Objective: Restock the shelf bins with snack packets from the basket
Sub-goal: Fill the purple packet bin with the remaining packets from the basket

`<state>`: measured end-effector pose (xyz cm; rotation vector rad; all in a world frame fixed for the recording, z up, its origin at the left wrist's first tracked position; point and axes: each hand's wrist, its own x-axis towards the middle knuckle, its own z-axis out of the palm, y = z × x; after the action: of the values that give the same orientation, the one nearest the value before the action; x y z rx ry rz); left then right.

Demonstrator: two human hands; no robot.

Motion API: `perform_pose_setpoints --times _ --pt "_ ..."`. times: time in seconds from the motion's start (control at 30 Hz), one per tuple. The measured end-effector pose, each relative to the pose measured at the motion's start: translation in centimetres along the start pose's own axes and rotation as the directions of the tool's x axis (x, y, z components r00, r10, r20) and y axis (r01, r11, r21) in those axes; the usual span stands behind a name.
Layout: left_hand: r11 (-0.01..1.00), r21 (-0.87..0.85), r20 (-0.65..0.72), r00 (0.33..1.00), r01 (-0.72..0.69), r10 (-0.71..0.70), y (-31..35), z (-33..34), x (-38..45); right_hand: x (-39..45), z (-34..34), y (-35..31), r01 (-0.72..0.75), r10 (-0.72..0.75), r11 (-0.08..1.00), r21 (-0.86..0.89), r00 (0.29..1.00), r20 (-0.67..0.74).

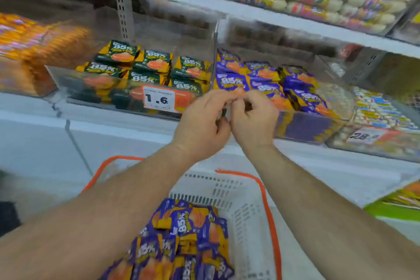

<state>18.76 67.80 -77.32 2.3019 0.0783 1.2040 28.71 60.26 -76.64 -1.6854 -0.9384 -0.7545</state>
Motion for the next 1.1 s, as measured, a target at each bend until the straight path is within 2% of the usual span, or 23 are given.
perform_pose_setpoints --times 0.07,0.1,0.13,0.17,0.23,0.27,0.33,0.4,0.43,0.57,0.7,0.77,0.87,0.93,1.03,1.1 --pt "0.968 -0.01 0.089 0.965 0.25 -0.248 -0.9 -0.9 -4.9 -4.8 1.5 0.1 -0.199 0.2 0.98 -0.02 0.972 0.122" --pt "0.927 0.018 0.123 0.919 0.376 -0.375 -1.6 -1.2 -7.3 -7.1 2.2 0.5 -0.329 0.337 0.941 -0.074 0.913 0.228" --pt "0.874 0.035 0.149 0.863 0.484 -0.483 -2.4 -1.4 -9.6 -9.7 2.9 1.3 -0.461 0.486 0.874 -0.155 0.811 0.326" --pt "0.818 0.034 0.169 0.803 0.574 -0.571 -2.9 -1.7 -11.7 -12.3 3.3 2.2 -0.574 0.624 0.779 -0.251 0.676 0.391" --pt "0.704 0.037 0.204 0.684 0.709 -0.7 -3.6 -2.1 -15.0 -18.0 3.8 4.2 -0.701 0.798 0.581 -0.414 0.392 0.458" --pt "0.653 0.067 0.223 0.626 0.755 -0.747 -3.8 -2.3 -16.3 -20.7 3.8 4.9 -0.701 0.822 0.529 -0.478 0.284 0.494" --pt "0.576 0.159 0.265 0.527 0.802 -0.807 -3.9 -2.6 -18.3 -25.6 3.6 6.2 -0.589 0.797 0.525 -0.614 0.087 0.598" --pt "0.525 0.217 0.297 0.457 0.823 -0.839 -4.0 -2.6 -19.6 -28.9 3.0 7.2 -0.401 0.743 0.594 -0.697 -0.057 0.666" --pt "0.507 0.229 0.307 0.432 0.831 -0.848 -4.1 -2.5 -19.9 -29.8 2.7 7.6 -0.325 0.733 0.616 -0.717 -0.096 0.673" --pt "0.457 0.24 0.33 0.37 0.857 -0.868 -5.3 -1.6 -20.1 -30.0 3.2 9.1 -0.25 0.707 0.654 -0.714 -0.135 0.694" --pt "0.427 0.241 0.34 0.336 0.872 -0.878 -6.6 -0.6 -20.3 -29.8 5.5 10.4 -0.101 0.664 0.738 -0.667 -0.065 0.745" --pt "0.396 0.25 0.345 0.301 0.883 -0.889 -7.1 -0.6 -20.7 -30.0 6.5 10.9 0.018 0.626 0.78 -0.626 -0.051 0.778" --pt "0.348 0.281 0.334 0.248 0.895 -0.909 -7.7 -1.0 -21.5 -31.4 7.2 11.1 0.117 0.572 0.817 -0.564 -0.05 0.819" --pt "0.322 0.288 0.322 0.225 0.902 -0.92 -7.9 -1.1 -21.9 -32.5 7.0 11.2 0.174 0.558 0.818 -0.549 -0.004 0.83" --pt "0.312 0.308 0.329 0.207 0.899 -0.921 -7.7 -1.0 -21.8 -33.2 6.2 10.7 0.28 0.543 0.787 -0.55 0.109 0.833" --pt "0.315 0.309 0.348 0.202 0.897 -0.915 -7.4 -0.8 -21.7 -33.5 5.8 9.9 0.317 0.539 0.768 -0.557 0.149 0.829"
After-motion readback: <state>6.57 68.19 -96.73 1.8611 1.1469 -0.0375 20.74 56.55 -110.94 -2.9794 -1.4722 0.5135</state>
